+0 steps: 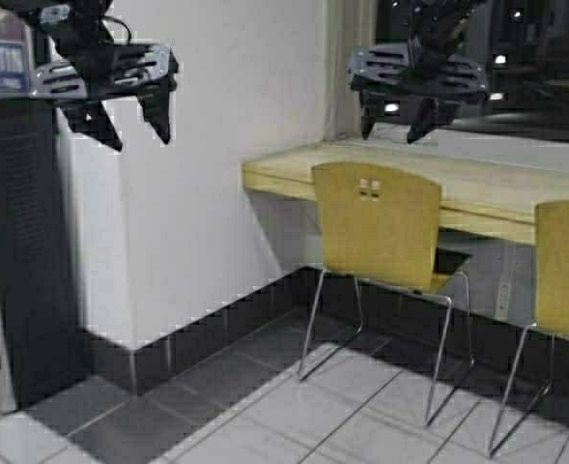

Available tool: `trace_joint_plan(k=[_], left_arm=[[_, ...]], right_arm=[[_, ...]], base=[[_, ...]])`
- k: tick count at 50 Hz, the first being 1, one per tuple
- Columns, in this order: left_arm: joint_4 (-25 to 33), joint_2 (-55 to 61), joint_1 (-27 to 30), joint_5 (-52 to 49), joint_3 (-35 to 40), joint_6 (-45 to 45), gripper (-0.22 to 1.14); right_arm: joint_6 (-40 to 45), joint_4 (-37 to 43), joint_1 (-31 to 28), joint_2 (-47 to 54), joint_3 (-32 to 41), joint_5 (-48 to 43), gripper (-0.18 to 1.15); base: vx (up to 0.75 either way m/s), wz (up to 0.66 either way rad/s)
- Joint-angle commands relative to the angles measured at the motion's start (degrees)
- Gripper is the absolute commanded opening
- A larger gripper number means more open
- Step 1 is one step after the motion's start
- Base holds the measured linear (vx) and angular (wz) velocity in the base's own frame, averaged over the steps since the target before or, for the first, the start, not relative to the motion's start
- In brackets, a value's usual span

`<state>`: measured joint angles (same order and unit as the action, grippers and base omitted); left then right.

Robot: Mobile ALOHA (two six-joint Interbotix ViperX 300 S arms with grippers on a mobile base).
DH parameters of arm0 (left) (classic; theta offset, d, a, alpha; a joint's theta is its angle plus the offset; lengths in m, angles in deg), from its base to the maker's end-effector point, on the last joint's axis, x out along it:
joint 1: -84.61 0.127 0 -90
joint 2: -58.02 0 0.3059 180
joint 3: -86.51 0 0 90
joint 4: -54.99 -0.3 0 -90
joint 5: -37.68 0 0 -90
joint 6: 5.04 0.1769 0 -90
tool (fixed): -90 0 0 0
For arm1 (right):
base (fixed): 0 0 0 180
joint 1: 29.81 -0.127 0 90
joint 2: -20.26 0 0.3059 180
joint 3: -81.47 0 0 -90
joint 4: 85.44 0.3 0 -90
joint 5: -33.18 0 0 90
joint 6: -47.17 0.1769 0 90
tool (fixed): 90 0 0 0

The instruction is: Push the chairs under the table

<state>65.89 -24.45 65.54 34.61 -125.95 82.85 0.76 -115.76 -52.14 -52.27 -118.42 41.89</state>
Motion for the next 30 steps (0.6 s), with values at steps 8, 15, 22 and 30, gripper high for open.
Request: trace_joint_plan(k=[8,15,22,30], left_arm=[[0.09,-0.26,-0.35,-0.35,0.88,0.00,0.92],[0.09,0.70,-0.44,-0.53,0.97,-0.26,0.92],[0.18,1.32,-0.79,-1.14,1.58,-0.44,0.92],[0.35,0.97,-0.79,-1.32,1.85,-0.44,0.92]], right_arm=[[0.00,-1.76,0.44,0.18,0.26,1.41,0.91],[-0.09,-2.29,0.26,0.09,-0.18,1.93,0.91],[0.00,-2.81,0.26,0.09,-0.70,2.29,0.91],[0.09,-2.81,0.26,0.26,-0.18,2.29,0.91]], base=[[-0.37,0.00],[-0.33,-0.09],[-0.33,-0.06],[-0.34,-0.09]])
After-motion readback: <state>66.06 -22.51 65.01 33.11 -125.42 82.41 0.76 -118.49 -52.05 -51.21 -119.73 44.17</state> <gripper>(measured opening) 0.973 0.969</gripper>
